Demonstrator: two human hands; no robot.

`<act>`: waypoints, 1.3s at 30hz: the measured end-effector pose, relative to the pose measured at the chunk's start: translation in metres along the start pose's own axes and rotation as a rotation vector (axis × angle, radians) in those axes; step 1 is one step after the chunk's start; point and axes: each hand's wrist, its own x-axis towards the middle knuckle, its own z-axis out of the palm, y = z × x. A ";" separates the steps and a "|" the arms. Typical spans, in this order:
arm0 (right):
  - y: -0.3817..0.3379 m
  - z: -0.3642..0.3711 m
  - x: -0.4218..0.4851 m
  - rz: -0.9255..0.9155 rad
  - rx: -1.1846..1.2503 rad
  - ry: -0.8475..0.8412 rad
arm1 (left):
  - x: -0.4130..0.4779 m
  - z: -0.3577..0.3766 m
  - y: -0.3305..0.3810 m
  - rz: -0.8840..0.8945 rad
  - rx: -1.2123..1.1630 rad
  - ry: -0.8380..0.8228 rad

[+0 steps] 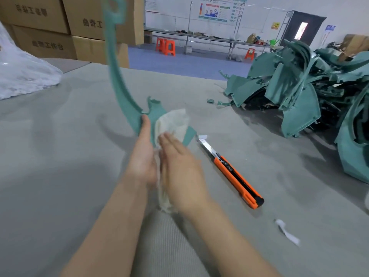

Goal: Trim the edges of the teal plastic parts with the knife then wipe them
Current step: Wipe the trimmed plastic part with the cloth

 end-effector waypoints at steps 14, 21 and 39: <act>0.010 -0.064 0.040 0.444 0.637 0.257 | -0.006 0.010 -0.008 0.012 0.065 -0.115; 0.024 -0.013 0.027 0.292 -0.092 -0.084 | -0.007 0.006 -0.011 -0.071 0.000 -0.168; 0.000 0.003 0.012 0.098 -0.145 -0.097 | -0.001 -0.001 0.002 -0.031 -0.132 -0.115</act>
